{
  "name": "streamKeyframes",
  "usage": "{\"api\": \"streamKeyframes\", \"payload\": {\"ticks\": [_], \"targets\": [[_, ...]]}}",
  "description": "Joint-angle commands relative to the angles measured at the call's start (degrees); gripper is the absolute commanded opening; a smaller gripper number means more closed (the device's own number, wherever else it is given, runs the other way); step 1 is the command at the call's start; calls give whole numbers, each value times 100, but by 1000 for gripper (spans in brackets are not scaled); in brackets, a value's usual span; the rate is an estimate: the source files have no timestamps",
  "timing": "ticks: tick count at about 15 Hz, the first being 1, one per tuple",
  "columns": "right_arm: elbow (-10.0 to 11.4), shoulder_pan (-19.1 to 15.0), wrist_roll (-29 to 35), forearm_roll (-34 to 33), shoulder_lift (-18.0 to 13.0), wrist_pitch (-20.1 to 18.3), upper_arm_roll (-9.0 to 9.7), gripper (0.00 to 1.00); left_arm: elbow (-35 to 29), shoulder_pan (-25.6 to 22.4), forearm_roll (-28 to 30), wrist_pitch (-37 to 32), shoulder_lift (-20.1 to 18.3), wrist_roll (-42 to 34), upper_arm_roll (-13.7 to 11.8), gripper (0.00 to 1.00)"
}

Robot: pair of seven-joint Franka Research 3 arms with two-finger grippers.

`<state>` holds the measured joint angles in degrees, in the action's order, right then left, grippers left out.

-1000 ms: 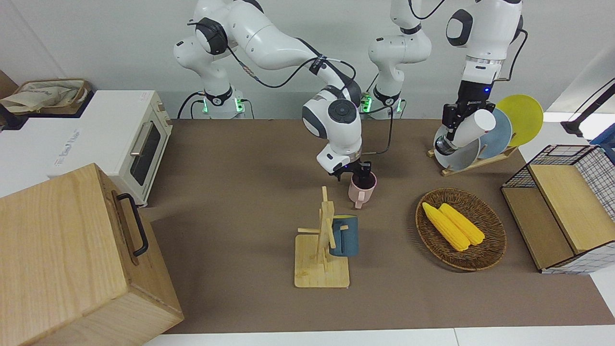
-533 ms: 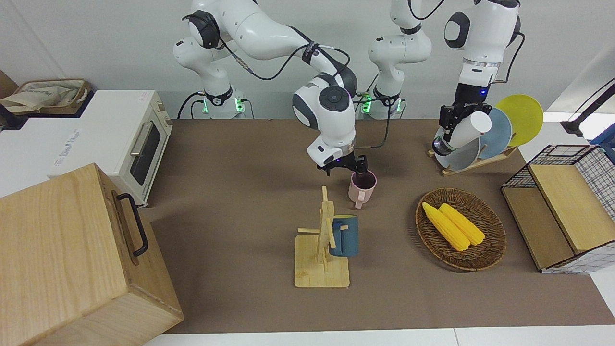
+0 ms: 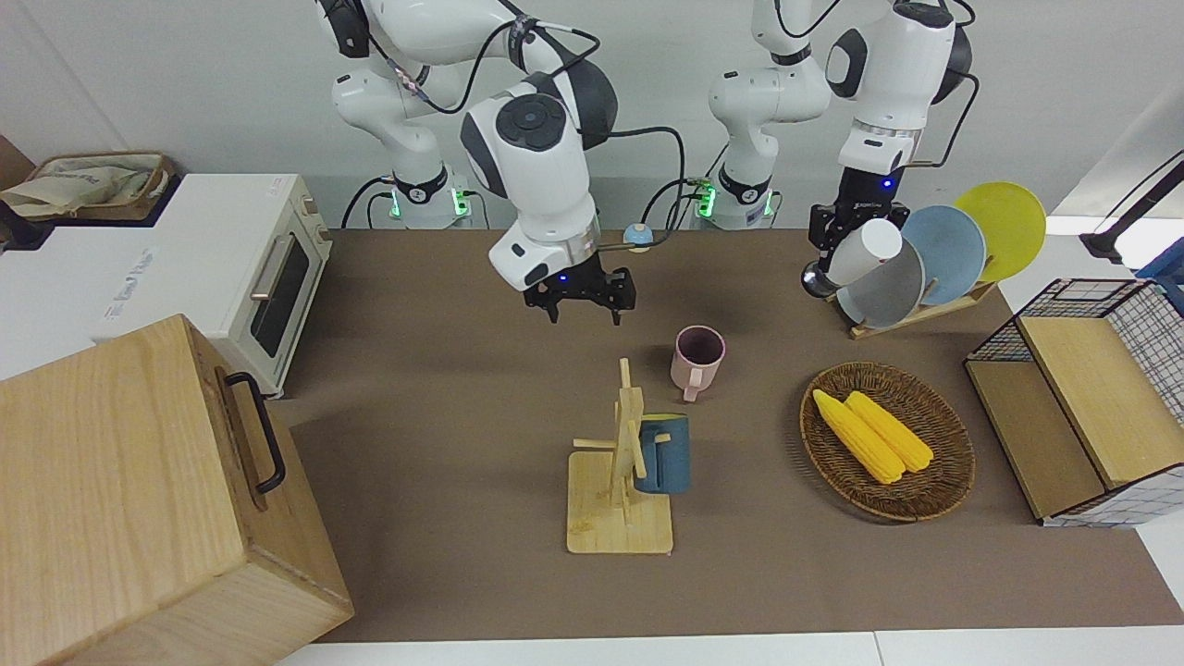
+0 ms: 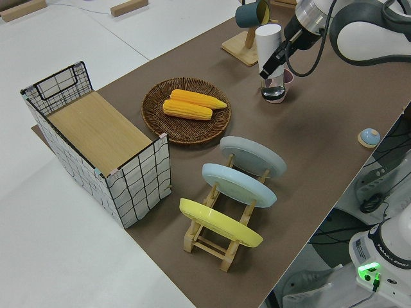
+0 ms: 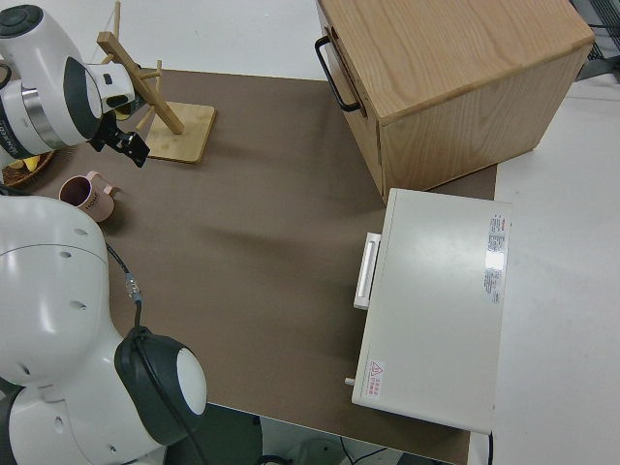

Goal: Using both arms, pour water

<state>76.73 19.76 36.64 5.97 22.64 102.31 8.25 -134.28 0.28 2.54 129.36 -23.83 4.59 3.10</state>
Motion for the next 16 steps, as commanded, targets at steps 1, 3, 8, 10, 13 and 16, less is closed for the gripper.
{"api": "streamKeyframes", "payload": {"ticks": [1, 3, 8, 10, 13, 16], "targets": [[237, -507, -911, -96, -313, -281, 71, 992, -345, 393, -70, -42, -438, 139, -64, 43], [290, -657, -1228, -332, -383, -308, 62, 992, -345, 630, 122, -121, -473, 183, -64, 43], [299, -1175, -2036, -606, -532, -308, 71, 994, -389, 1140, 291, -113, -482, 420, -64, 43], [290, -1395, -2414, -632, -611, -308, 71, 992, -424, 1307, 369, -104, -465, 447, -64, 43], [298, -1650, -2880, -825, -804, -325, 71, 992, -459, 1553, 466, -25, -412, 446, -64, 43], [290, -1844, -3223, -895, -1015, -412, 62, 994, -486, 1633, 624, 63, -280, 455, 32, 43]]}}
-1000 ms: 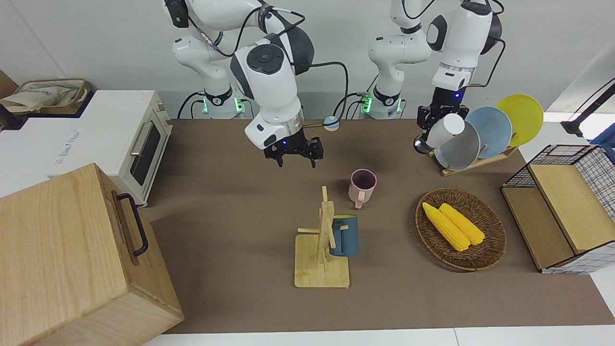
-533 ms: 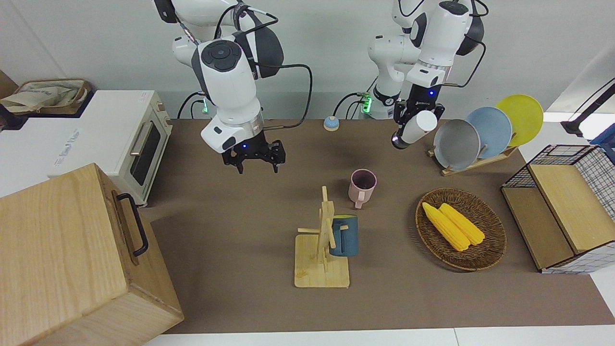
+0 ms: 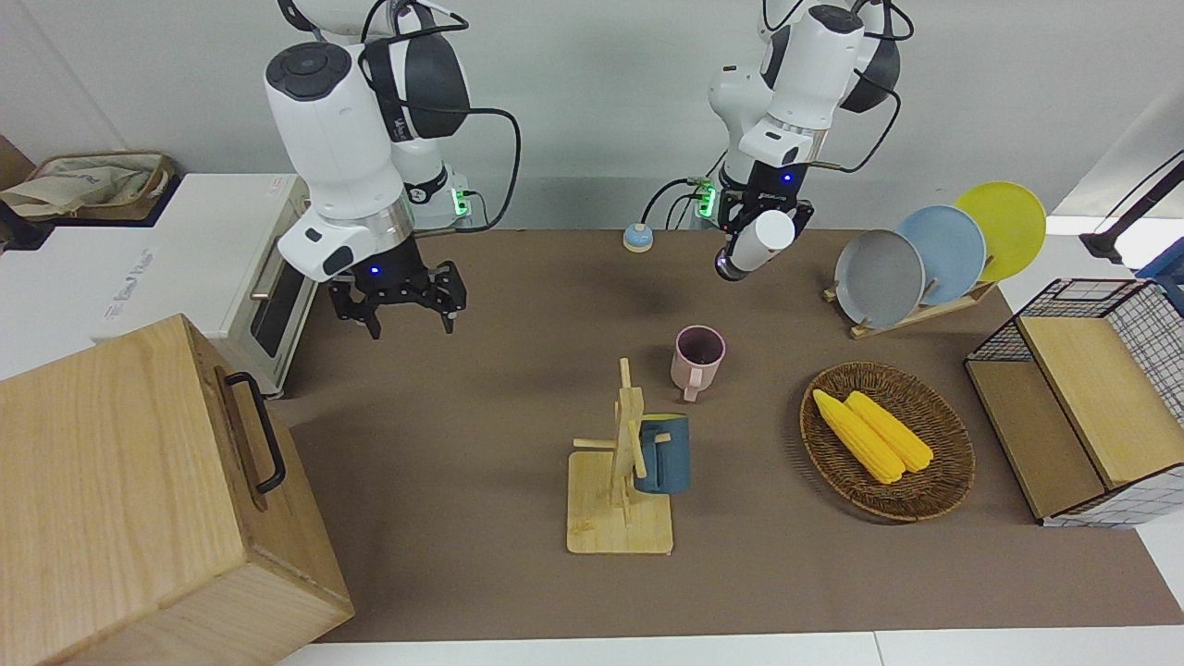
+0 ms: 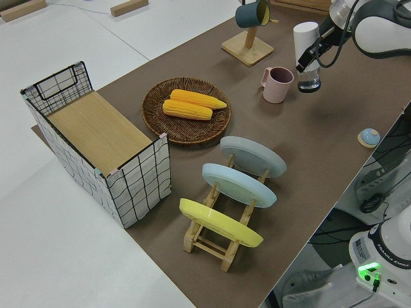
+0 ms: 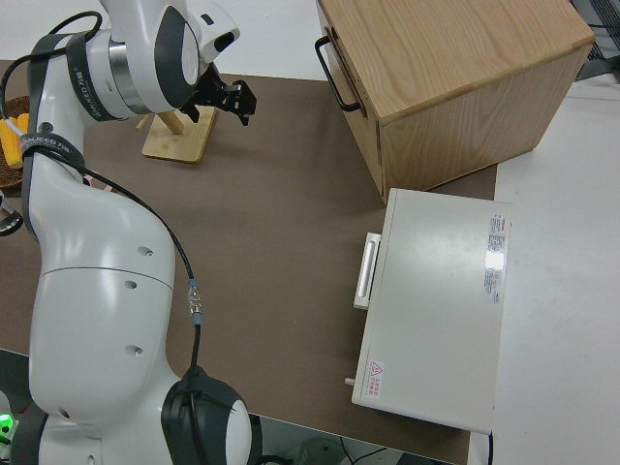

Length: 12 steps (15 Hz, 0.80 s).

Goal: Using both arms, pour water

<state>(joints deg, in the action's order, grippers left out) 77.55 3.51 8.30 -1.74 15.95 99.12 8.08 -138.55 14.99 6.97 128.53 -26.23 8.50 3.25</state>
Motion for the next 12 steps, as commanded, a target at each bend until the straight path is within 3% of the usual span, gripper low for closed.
{"api": "streamKeyframes", "payload": {"ticks": [1, 5, 12], "targets": [[208, -254, -486, -221, -417, -156, 80, 992, -58, 171, 199, 190, 4, 72, 53, 43], [208, -315, -680, -371, -759, -524, 71, 992, -50, 162, 217, 497, 346, 319, 325, 43], [182, -324, -655, -222, -1059, -1105, 71, 992, 82, 162, 199, 436, 724, 301, 352, 39]]}}
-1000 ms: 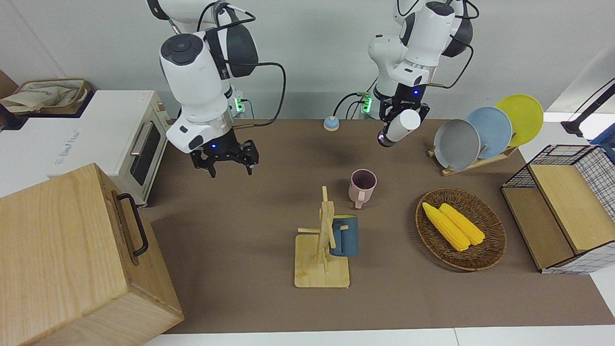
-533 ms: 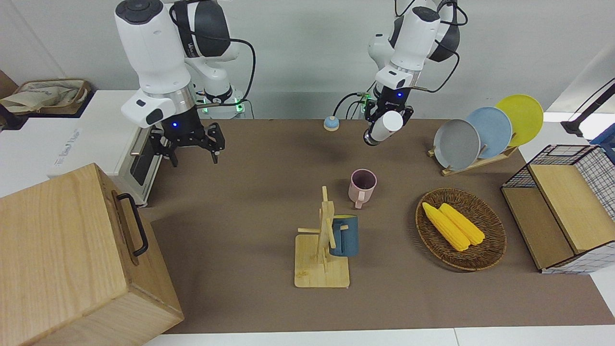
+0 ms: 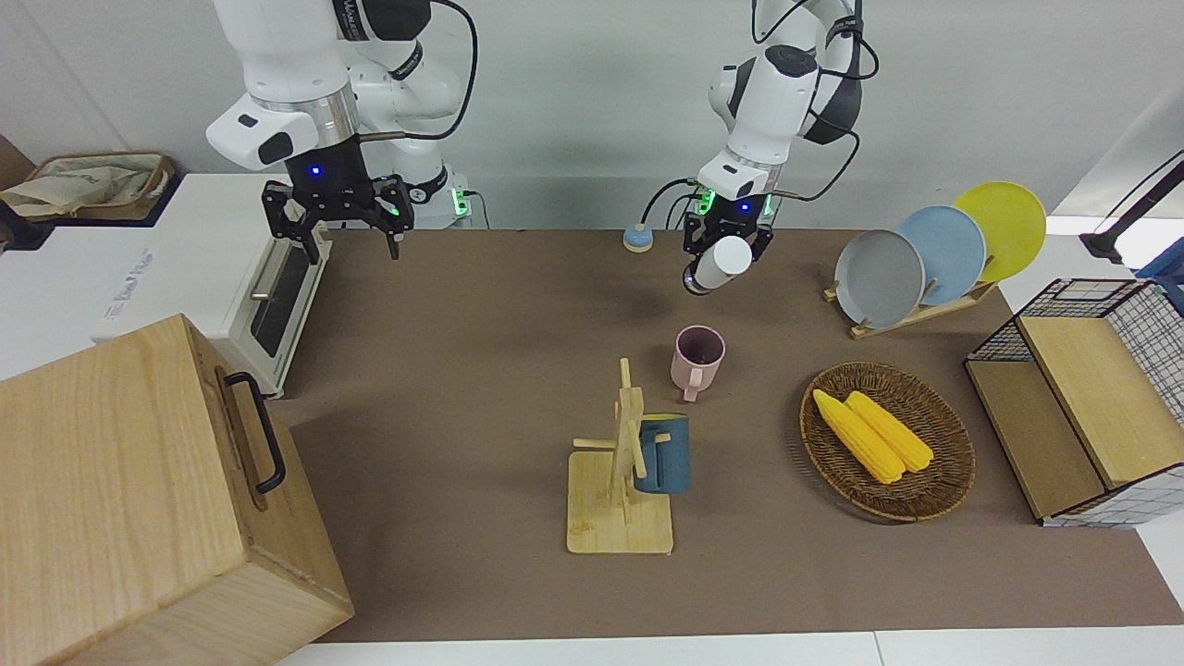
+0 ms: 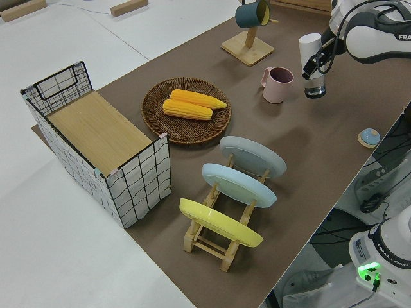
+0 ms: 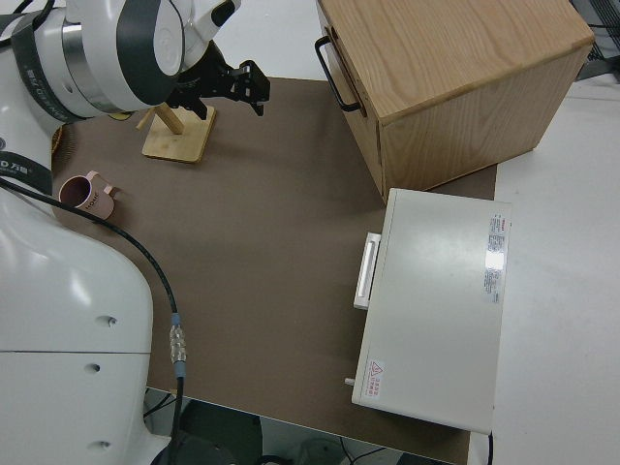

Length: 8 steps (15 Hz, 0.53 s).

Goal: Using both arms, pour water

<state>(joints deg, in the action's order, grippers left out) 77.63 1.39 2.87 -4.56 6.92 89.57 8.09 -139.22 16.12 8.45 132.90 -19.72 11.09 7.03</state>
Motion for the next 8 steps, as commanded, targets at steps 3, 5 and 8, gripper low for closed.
{"api": "streamKeyframes", "payload": {"ticks": [3, 5, 8], "targets": [[157, -209, -94, 183, -165, -255, 52, 992, 412, 49, 8, -255, 267, 25, -26, 35], [156, -454, -102, 192, -191, -291, 61, 994, 658, 49, -19, -605, 451, 8, -26, 35], [165, -727, -120, 201, -191, -405, 69, 992, 931, 41, -28, -1046, 645, -28, -26, 35]]}}
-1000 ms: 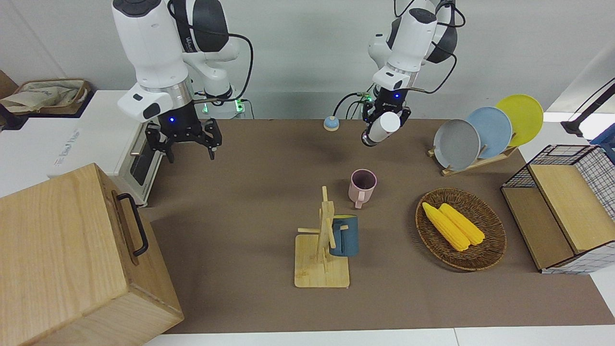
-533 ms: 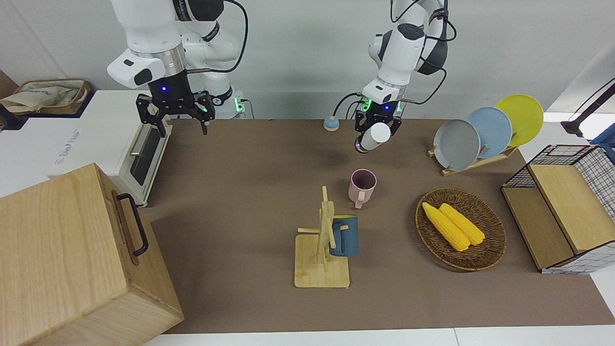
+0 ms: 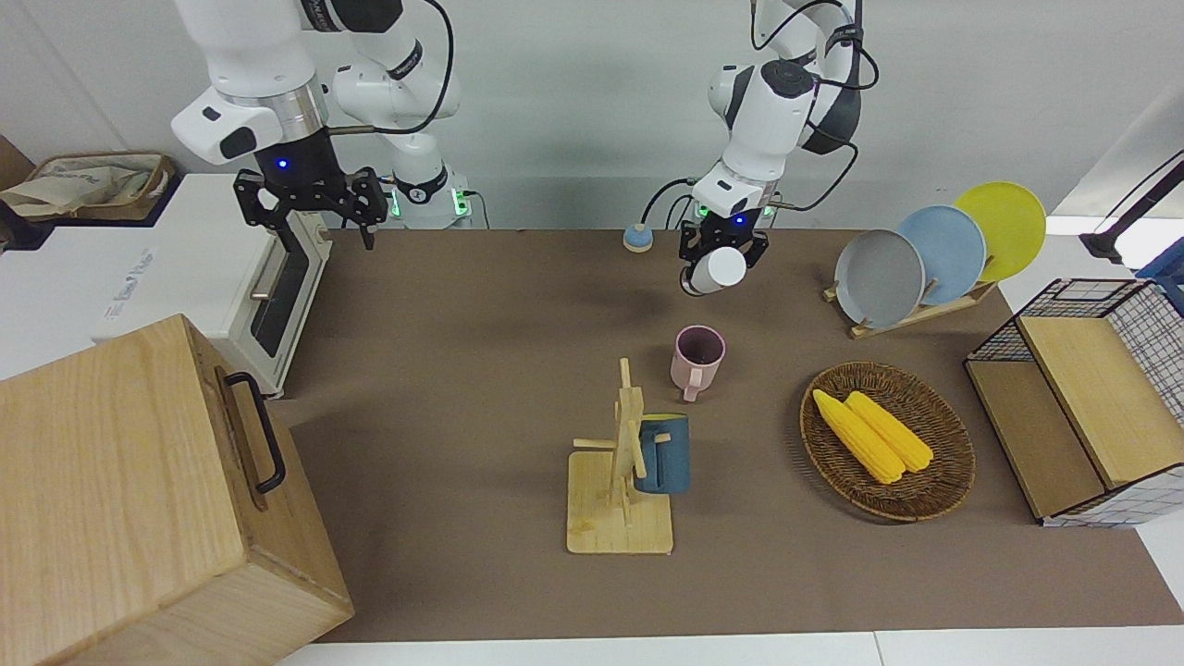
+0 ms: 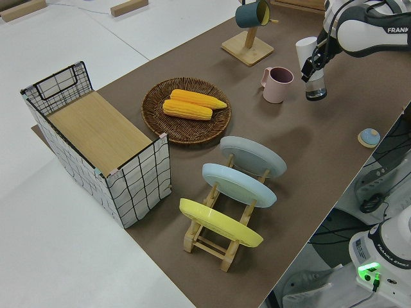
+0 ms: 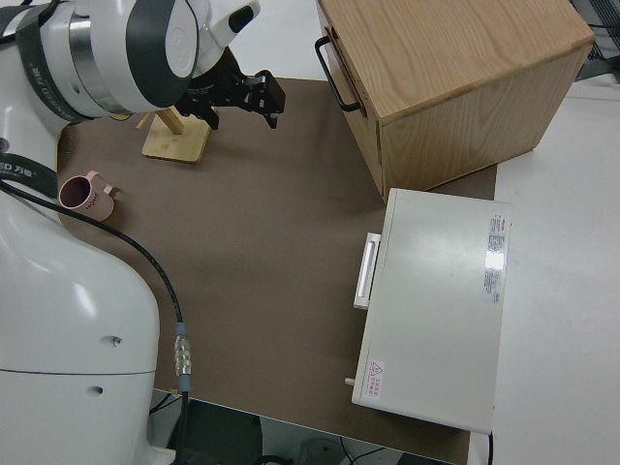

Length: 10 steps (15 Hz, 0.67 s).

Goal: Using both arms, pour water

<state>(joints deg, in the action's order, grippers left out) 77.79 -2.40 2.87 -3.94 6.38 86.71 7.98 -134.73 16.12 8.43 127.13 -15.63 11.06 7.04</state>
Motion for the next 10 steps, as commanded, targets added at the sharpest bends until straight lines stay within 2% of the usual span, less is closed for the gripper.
{"api": "streamKeyframes", "payload": {"ticks": [1, 5, 8, 10], "targets": [[149, -340, -103, 148, -137, -128, 89, 992, 509, 40, -26, -548, 271, -16, -27, 35], [149, -261, -111, 218, -137, -101, 142, 992, 851, 40, -87, -1032, 578, 1, -36, 35], [148, -288, -94, 709, -128, -75, 133, 992, 1097, 40, -105, -1269, 807, 28, -36, 35], [149, -270, -94, 746, -128, -75, 133, 992, 1212, 31, -105, -1410, 939, 28, -36, 35]]}}
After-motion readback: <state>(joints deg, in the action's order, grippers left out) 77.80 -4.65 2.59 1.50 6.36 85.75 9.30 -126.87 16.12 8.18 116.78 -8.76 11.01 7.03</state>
